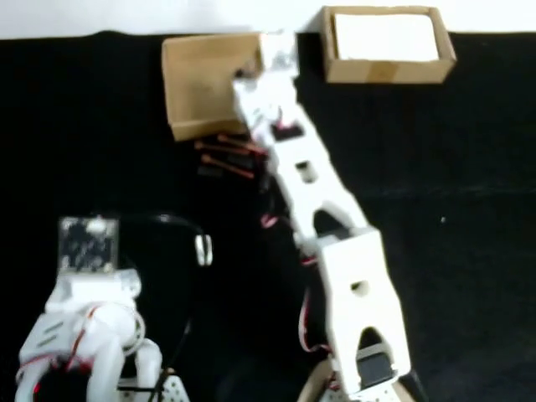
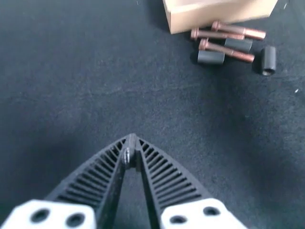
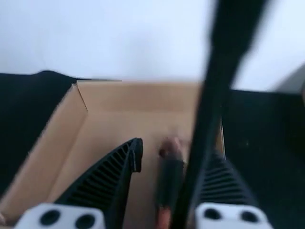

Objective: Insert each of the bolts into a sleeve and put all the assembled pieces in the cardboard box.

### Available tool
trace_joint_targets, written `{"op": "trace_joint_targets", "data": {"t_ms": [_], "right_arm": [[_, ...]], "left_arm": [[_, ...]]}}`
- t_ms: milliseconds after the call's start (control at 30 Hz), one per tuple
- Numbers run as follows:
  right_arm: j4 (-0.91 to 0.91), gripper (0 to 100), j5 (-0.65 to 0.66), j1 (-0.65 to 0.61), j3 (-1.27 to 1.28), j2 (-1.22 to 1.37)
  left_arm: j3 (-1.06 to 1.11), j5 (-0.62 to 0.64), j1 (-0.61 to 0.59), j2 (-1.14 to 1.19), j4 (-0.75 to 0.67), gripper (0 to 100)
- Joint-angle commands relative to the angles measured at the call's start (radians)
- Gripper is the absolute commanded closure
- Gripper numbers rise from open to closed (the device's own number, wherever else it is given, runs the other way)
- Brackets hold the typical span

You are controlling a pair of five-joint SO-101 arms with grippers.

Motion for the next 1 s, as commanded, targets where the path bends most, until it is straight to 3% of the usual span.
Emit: {"op": "trace_joint_targets", "data": {"t_ms": [0,133,333,633,967], "right_arm": [[0.085,77.0,-0.008,-0.016,-0.120,-0.010],[0.265,77.0,-0.008,-0.012,-0.228,-0.012],[0.797,77.1,-0.017,-0.012,-0.535,-0.068],[1.549,77.1,-0.080,-0.024,-0.792,-0.110],[1.541,77.1,-0.301,-0.077,-0.384,-0.105]], "left_arm": [[0.042,-0.008,0.002,0.007,-0.063,98],[0.044,-0.008,0.002,0.008,-0.091,96],[0.042,-0.006,-0.002,0.064,-0.084,87],[-0.059,-0.006,0.001,0.616,-0.118,87],[-0.314,-0.003,-0.005,1.136,-0.109,87]]}}
